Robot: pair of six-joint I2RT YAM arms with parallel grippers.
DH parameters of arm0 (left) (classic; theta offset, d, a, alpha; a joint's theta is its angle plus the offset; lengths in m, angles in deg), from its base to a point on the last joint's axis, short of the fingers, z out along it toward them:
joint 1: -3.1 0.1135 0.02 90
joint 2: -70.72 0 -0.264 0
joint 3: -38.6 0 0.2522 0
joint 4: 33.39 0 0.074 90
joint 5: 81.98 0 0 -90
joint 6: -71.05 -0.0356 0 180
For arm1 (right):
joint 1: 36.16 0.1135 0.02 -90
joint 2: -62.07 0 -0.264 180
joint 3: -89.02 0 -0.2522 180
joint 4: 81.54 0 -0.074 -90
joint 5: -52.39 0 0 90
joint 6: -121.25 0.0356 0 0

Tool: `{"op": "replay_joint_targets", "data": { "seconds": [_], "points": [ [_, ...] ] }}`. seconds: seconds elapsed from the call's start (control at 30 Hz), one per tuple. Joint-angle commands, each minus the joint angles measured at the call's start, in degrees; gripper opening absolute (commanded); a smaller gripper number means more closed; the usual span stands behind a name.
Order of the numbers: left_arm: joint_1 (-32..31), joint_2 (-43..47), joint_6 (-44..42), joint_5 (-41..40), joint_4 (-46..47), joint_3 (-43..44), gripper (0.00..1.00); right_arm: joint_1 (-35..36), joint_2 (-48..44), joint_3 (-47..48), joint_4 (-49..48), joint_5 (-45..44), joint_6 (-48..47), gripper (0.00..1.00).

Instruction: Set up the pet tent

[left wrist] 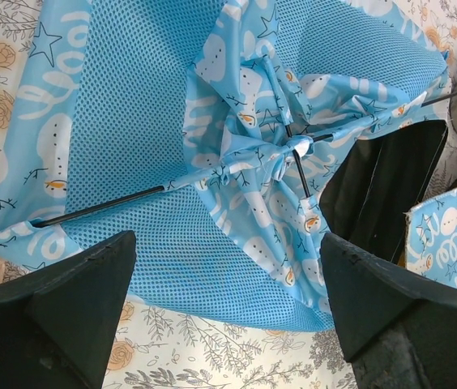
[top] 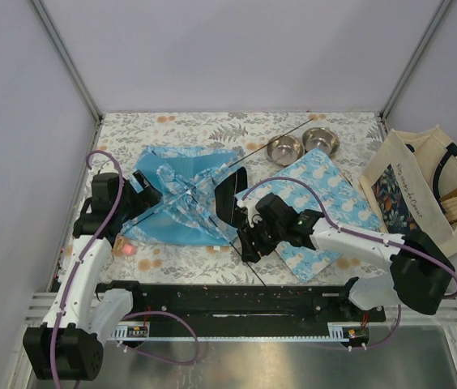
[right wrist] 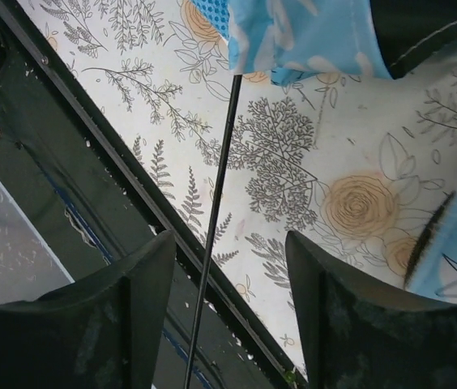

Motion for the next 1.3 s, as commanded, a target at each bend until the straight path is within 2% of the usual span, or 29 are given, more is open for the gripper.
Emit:
{"op": "replay_joint_targets", "data": {
  "seconds": [0.0,0.1,0.23,0.37,0.53,0.7,0.97,1.03,1.27],
  "points": [
    [0.1,0.6,0.4,-1.7,2.4,1.9,0.99,1.3,5.0,0.1,-5.3,2.5,-1.2,0.58],
    [0.1,-0.5,0.4,-0.8,3.2,3.0,0.99,1.5,8.5,1.1,-8.4,1.3,-0.5,0.38],
    [0.1,-2.9,-0.1,0.5,3.3,4.9,0.99,2.1,12.1,2.4,-12.1,1.2,0.3,0.28],
    [0.1,-4.7,-0.9,0.2,3.1,6.8,0.99,2.3,14.4,4.3,-15.6,0.2,2.2,0.0],
    [0.1,-5.7,-1.1,-2.7,1.8,9.5,0.99,2.2,16.1,8.8,-20.0,-12.7,8.7,0.0],
    [0.1,-6.7,-2.8,-6.6,0.8,12.0,0.99,2.4,21.2,14.9,-23.8,-17.3,14.8,0.0],
    [0.1,-6.5,-2.3,-6.2,0.2,11.9,0.99,2.9,21.9,14.2,-28.0,-28.6,24.7,0.0],
    [0.1,-5.6,-1.7,-5.9,-0.3,11.3,0.99,3.0,22.0,15.0,-27.5,-30.3,26.5,0.0],
    [0.1,-2.5,1.4,-0.2,-1.1,7.5,0.99,2.9,24.0,22.4,-16.6,-23.6,30.7,0.0]
  ]
}}
